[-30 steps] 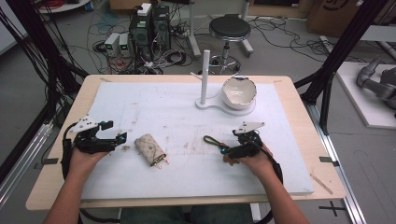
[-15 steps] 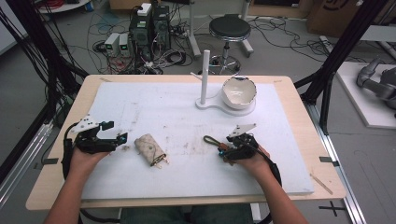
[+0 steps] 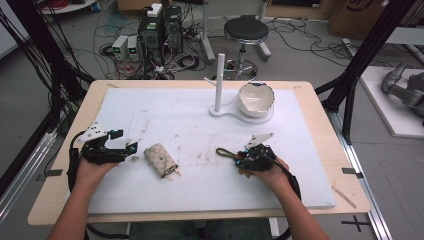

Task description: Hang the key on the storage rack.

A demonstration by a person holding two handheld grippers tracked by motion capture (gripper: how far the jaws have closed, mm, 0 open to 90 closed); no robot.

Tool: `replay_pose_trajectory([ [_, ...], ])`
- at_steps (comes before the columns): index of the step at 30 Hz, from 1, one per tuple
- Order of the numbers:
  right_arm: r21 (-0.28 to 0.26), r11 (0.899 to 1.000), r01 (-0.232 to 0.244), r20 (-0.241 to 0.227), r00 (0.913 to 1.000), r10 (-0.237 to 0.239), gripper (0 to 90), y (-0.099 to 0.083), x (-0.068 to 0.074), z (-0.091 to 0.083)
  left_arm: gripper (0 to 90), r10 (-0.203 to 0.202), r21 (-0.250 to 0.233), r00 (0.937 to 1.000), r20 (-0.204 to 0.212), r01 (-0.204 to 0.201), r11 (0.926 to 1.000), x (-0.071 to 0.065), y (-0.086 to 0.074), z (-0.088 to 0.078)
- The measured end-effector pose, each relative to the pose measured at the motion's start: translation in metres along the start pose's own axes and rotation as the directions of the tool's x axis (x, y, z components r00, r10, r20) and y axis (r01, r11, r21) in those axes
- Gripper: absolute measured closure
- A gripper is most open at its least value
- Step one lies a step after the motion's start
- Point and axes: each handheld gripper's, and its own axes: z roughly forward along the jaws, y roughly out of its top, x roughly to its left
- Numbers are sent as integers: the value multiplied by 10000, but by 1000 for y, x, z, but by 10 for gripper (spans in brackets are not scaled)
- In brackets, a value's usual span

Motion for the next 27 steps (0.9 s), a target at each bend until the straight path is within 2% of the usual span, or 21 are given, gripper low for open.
replay_pose_trajectory([
  [11, -37, 10000, 91, 69, 9999, -90, 714, 0, 1, -1, 182, -111, -57, 9998, -166, 110, 9999, 4, 0, 1],
  [14, -157, 9998, -132, -12, 9999, 132, 717, 0, -1, -3, 182, -134, 33, 9994, -304, 135, 9999, 6, -1, 1],
  [17, -716, 9970, -293, 32, 9996, 296, 717, 1, -3, -11, 183, -56, 49, 9995, -321, 58, 10000, 5, 0, 1],
  [19, -1216, 9915, -464, 76, 9988, 477, 717, 2, -4, -20, 182, -22, 17, 9996, -277, 23, 10000, 4, 0, 1],
  [21, -1360, 9893, -526, 133, 9984, 549, 717, 3, -4, -22, 183, -18, -8, 9997, -235, 18, 10000, 4, 0, 0],
  [22, -1752, 9819, -721, 123, 9971, 754, 717, 7, -5, -28, 183, -32, -33, 9998, -209, 31, 10000, 4, 0, 0],
  [24, -1851, 9799, -744, 118, 9969, 779, 717, 8, -6, -29, 183, -49, -20, 9998, -189, 48, 10000, 5, -1, 1],
  [27, -2331, 9681, -922, 319, 9942, 1024, 716, 19, -12, -37, 183, -81, 41, 9997, -213, 82, 10000, 7, -3, -1],
])
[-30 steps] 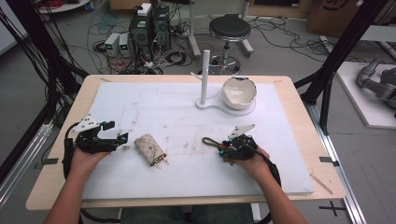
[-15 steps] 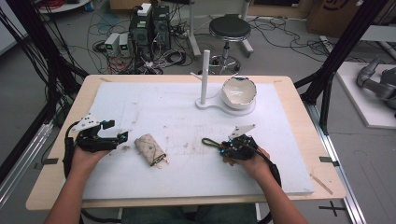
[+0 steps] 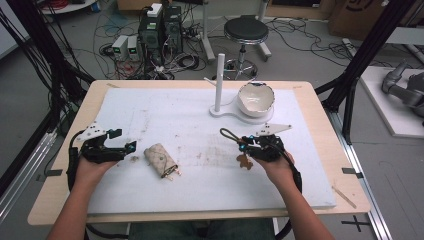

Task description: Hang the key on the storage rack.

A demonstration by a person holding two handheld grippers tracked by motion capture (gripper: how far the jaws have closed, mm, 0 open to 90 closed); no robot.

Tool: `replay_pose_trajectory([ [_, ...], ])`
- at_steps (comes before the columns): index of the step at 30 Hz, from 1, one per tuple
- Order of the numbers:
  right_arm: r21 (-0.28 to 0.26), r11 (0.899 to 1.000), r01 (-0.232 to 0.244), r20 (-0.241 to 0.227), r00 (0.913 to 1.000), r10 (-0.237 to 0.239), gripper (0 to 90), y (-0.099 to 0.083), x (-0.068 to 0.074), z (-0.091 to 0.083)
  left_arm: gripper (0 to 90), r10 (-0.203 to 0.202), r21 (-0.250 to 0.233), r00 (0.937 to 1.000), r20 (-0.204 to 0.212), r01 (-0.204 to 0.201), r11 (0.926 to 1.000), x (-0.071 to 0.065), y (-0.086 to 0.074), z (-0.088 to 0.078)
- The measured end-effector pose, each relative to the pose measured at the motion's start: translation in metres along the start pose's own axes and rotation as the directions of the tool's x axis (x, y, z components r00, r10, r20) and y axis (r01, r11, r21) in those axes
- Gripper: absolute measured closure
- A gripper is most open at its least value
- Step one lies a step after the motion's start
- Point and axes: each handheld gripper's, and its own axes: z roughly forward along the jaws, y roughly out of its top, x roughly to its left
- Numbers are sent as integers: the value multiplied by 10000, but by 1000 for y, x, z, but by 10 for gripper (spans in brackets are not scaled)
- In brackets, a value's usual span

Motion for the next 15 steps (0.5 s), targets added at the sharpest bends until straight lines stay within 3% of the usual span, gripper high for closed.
replay_pose_trajectory([
  [4, -493, 9988, -57, 196, 9998, 67, 716, 11, -6, -4, 183, 8, -26, 10000, -42, -8, 10000, 1, 0, -1],
  [9, -1292, 9915, -136, 557, 9982, 210, 716, 38, -10, -7, 183, -6, 13, 10000, 16, 6, 10000, 1, 0, -1],
  [15, -1746, 9845, 178, 953, 9954, -11, 717, 70, -10, -7, 183, -15, -21, 10000, 67, 15, 10000, 2, 0, -1],
])
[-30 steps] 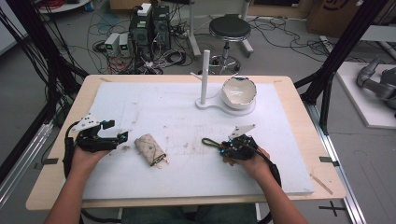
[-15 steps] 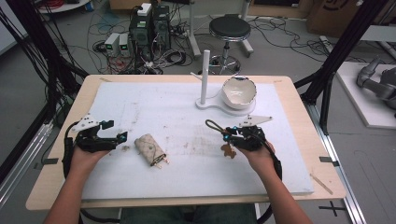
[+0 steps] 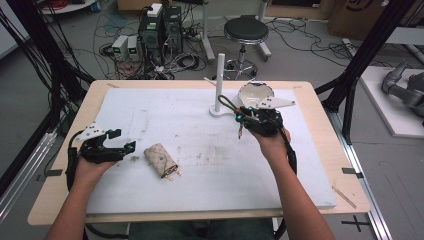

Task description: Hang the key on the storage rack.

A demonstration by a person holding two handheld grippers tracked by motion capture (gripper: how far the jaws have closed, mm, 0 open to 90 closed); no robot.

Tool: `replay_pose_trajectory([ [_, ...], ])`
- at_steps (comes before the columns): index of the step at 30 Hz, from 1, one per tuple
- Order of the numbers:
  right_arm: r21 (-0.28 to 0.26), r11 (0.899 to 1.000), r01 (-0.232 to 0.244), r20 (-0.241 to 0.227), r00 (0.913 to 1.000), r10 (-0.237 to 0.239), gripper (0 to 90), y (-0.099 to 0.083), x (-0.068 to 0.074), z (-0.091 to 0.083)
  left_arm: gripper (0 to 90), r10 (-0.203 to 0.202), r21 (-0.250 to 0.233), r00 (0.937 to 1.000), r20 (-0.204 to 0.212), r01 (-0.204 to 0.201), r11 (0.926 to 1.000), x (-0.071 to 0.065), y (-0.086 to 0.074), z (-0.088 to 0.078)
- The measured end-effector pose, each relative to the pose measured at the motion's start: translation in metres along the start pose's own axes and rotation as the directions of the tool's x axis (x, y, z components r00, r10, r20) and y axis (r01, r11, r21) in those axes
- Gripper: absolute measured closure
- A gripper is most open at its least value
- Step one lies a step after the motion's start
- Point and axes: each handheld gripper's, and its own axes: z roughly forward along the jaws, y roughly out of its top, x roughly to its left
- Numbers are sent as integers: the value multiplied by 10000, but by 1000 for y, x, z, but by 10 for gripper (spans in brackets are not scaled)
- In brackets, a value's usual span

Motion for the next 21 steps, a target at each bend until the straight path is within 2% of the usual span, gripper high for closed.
replay_pose_trajectory([
  [4, -127, 9995, 276, 245, 9993, -273, 716, 19, -3, 5, 183, -38, 0, 10000, -20, 38, 10000, 1, 0, 0],
  [12, -339, 9982, 496, 710, 9964, -471, 716, 46, -8, 11, 183, -50, 19, 10000, -17, 50, 10000, 1, 0, 0],
  [21, -473, 9973, 553, 1189, 9917, -493, 717, 52, -14, 15, 183, -48, 20, 10000, -32, 48, 10000, 2, -1, -1],
])
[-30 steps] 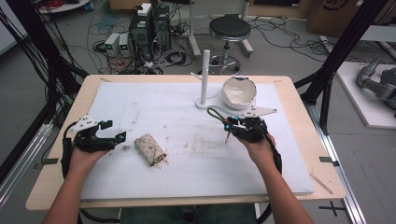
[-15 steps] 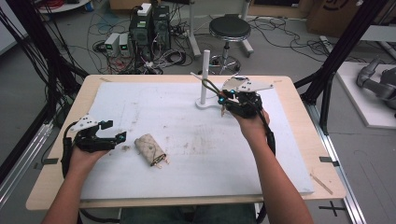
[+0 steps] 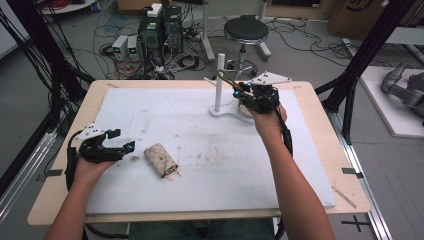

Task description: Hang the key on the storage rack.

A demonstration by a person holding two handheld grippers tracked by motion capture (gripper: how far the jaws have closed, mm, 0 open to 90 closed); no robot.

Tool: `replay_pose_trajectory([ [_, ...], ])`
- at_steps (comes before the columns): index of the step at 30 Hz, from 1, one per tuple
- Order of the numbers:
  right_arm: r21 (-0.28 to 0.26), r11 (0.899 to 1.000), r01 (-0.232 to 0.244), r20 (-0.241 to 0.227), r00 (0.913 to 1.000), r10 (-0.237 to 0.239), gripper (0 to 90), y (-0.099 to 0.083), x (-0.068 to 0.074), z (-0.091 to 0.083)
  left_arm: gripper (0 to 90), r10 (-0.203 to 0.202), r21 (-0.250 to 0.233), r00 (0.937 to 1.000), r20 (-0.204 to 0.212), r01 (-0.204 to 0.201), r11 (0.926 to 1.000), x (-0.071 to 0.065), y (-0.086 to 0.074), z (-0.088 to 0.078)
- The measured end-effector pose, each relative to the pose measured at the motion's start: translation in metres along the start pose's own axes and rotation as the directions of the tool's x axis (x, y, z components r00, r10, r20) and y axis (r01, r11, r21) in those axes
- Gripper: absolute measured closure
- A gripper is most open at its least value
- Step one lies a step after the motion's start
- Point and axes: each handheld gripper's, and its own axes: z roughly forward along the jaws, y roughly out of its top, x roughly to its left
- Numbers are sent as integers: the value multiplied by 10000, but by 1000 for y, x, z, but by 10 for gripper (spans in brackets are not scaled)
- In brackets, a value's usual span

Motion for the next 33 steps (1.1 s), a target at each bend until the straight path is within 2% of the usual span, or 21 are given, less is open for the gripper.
replay_pose_trajectory([
  [5, -28, 10000, -73, 152, 9999, 73, 716, -2, -5, 5, 183, -18, 40, 10000, -10, 18, 10000, 0, 0, 1],
  [8, -76, 9997, -213, 19, 9998, 213, 716, -2, -6, 7, 183, -31, 36, 10000, -1, 31, 10000, 0, 0, 1],
  [11, -115, 9999, -124, -78, 9999, 124, 716, -1, -4, 9, 183, -19, 48, 10000, -22, 20, 10000, 1, 0, 0],
  [16, 126, 9999, 29, 49, 10000, -30, 716, -1, -2, 16, 183, -29, 73, 10000, -29, 29, 10000, 1, -1, 0],
  [24, 590, 9982, -139, 64, 9999, 135, 712, -8, -7, 30, 183, -25, 93, 10000, -35, 26, 10000, 2, -1, -1],
  [26, 745, 9971, -170, 138, 9998, 160, 620, -9, -7, 32, 183, -53, 79, 10000, -64, 54, 10000, 3, -2, -1],
  [28, 652, 9976, -224, 392, 9990, 199, 439, -9, -7, 32, 183, -59, 91, 10000, -69, 60, 9999, 3, -2, -1],
  [31, 544, 9976, -422, 417, 9983, 400, 392, -10, -7, 26, 183, -57, 103, 10000, -53, 58, 9999, 3, -2, -1],
  [33, 532, 9982, -279, 335, 9991, 261, 375, -13, -7, 20, 183, -63, 86, 10000, -42, 63, 9999, 3, -2, -1],
])
